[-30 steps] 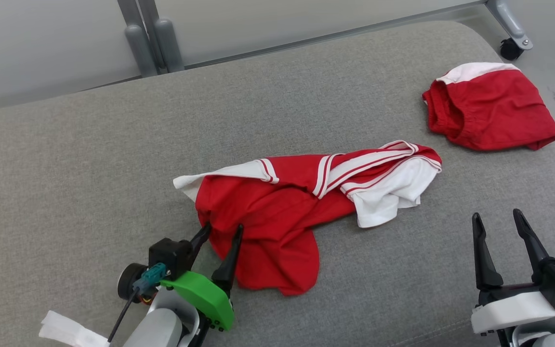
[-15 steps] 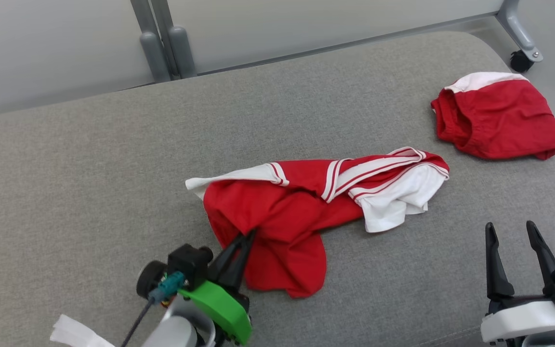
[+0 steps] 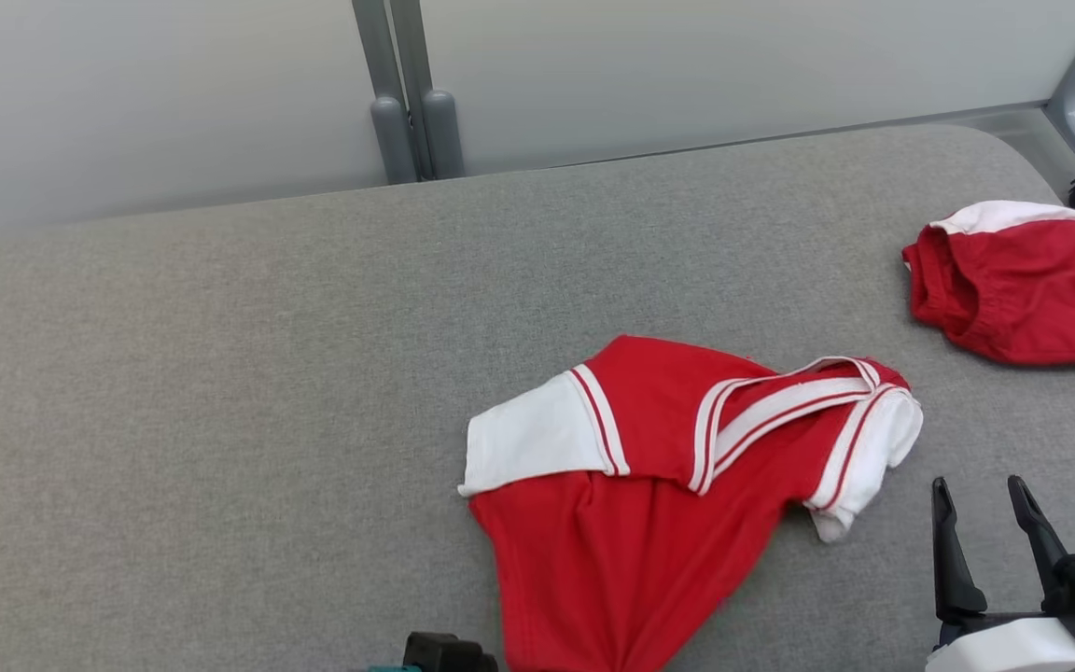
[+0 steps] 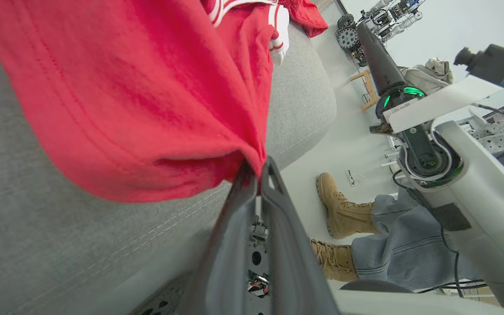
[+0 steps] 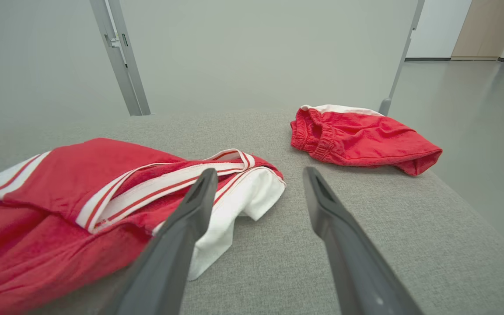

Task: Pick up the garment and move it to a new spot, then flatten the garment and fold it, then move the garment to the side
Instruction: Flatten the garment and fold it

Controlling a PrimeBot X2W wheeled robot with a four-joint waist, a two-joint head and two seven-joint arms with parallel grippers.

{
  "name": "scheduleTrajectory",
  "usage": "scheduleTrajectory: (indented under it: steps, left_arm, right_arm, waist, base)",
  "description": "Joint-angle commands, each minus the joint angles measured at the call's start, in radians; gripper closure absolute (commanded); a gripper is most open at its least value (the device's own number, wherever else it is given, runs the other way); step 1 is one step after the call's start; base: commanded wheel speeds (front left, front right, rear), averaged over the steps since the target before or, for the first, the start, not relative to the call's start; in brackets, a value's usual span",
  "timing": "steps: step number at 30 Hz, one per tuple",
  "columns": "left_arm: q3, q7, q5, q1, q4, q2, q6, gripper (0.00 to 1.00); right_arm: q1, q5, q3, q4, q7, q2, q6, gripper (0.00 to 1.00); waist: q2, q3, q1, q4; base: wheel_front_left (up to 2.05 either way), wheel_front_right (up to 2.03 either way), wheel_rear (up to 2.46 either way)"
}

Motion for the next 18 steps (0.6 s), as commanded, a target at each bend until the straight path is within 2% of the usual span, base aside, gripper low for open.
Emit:
scheduleTrajectory:
  steps: [1,2,3,4,5,10,14,18]
  left_arm:
    - [-0.025,0.025,-0.028,0.053,0.016,0.013,-0.004,1.0]
    - [-0.028,0.038,-0.04,0.062,0.027,0.014,0.0,1.0]
    - [-0.026,0.044,-0.046,0.067,0.043,0.015,0.009,0.9]
    - [-0.023,0.043,-0.039,0.065,0.056,0.017,0.017,0.58]
    - [-0.022,0.042,-0.032,0.062,0.074,0.017,0.026,0.0]
    - [-0.01,0.027,-0.027,0.059,0.128,0.004,0.057,0.0]
    - [0.017,-0.001,0.002,0.065,0.118,0.032,0.091,0.0]
    - [0.053,-0.021,0.008,0.075,0.06,0.071,0.123,0.0]
  right_arm:
    - [0.004,0.001,0.003,0.005,-0.002,0.0,-0.001,0.0]
    - [0.003,0.0,0.005,0.008,-0.002,0.0,-0.001,0.0]
    - [0.001,-0.002,0.005,0.01,-0.002,-0.001,-0.001,0.0]
    - [-0.001,-0.004,0.007,0.011,-0.002,-0.001,-0.001,0.0]
    - [-0.004,-0.006,0.008,0.014,-0.002,-0.001,-0.001,0.0]
    - [-0.01,-0.012,0.02,0.018,-0.002,-0.012,-0.001,0.0]
    - [-0.03,-0.027,0.045,-0.01,-0.002,-0.03,-0.001,0.0]
    - [-0.072,-0.039,0.125,-0.04,-0.002,-0.069,-0.001,0.0]
  waist:
    - [0.0,-0.013,0.0,0.017]
    - [0.0,-0.015,0.0,0.019]
    - [0.0,-0.016,0.0,0.021]
    - [0.0,-0.015,0.0,0.022]
    - [0.0,-0.014,0.0,0.023]
    - [0.0,-0.01,0.0,0.02]
    - [0.0,0.002,0.0,0.011]
    - [0.0,0.011,0.0,0.013]
  base:
    - [0.0,0.0,0.0]
    - [0.0,0.0,0.0]
    - [0.0,0.0,0.0]
    - [0.0,0.0,0.0]
    - [0.0,0.0,0.0]
    - [0.0,0.0,0.0]
    - [0.0,0.0,0.0]
    - [0.0,0.0,0.0]
